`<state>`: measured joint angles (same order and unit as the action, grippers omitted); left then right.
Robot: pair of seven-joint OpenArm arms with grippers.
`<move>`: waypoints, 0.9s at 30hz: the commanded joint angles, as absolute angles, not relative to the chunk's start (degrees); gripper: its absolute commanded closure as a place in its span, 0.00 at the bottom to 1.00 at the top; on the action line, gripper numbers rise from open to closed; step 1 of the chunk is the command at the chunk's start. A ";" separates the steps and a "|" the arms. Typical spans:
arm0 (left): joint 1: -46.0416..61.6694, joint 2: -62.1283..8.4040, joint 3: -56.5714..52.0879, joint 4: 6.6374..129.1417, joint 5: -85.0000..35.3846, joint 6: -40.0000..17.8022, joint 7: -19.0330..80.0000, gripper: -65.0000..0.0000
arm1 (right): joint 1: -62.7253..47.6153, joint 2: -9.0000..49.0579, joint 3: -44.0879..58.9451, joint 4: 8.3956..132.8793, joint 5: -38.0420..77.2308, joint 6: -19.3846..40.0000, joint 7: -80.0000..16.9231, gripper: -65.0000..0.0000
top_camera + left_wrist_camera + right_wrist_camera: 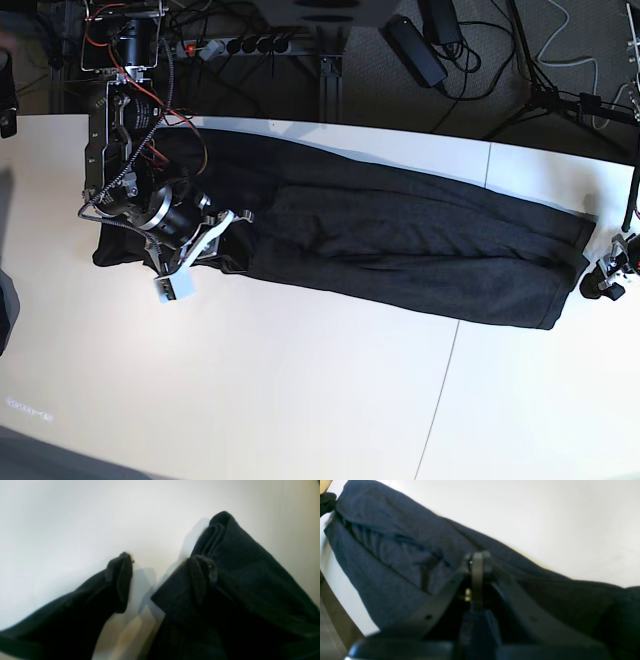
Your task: Fold the T-shirt properly
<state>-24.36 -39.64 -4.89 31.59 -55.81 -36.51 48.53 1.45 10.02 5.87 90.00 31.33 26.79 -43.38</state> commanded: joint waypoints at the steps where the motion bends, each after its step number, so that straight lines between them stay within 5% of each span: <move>1: -25.15 -40.80 -4.99 31.42 -56.75 -38.85 50.87 0.37 | 2.35 10.46 6.02 90.96 32.77 30.24 -42.28 1.00; 20: -21.87 -35.90 -4.82 31.18 -58.83 -40.00 56.62 0.39 | 2.35 10.44 6.02 90.96 33.63 30.26 -42.30 1.00; 22: -21.89 -36.10 -4.84 31.18 -58.33 -40.00 56.36 0.58 | 2.35 10.46 6.02 90.96 33.65 30.26 -42.28 1.00; 25: -21.80 -36.21 -4.84 31.18 -58.28 -40.00 56.36 0.98 | 2.37 10.46 6.02 90.96 33.69 30.24 -42.19 1.00; 27: -21.74 -36.21 -4.84 31.18 -58.28 -40.00 56.34 1.00 | 2.37 10.48 6.11 90.96 35.03 30.24 -41.85 1.00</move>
<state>-21.63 -35.59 -5.21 31.33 -62.15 -40.84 53.17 1.45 10.02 5.87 89.97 33.82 26.79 -43.31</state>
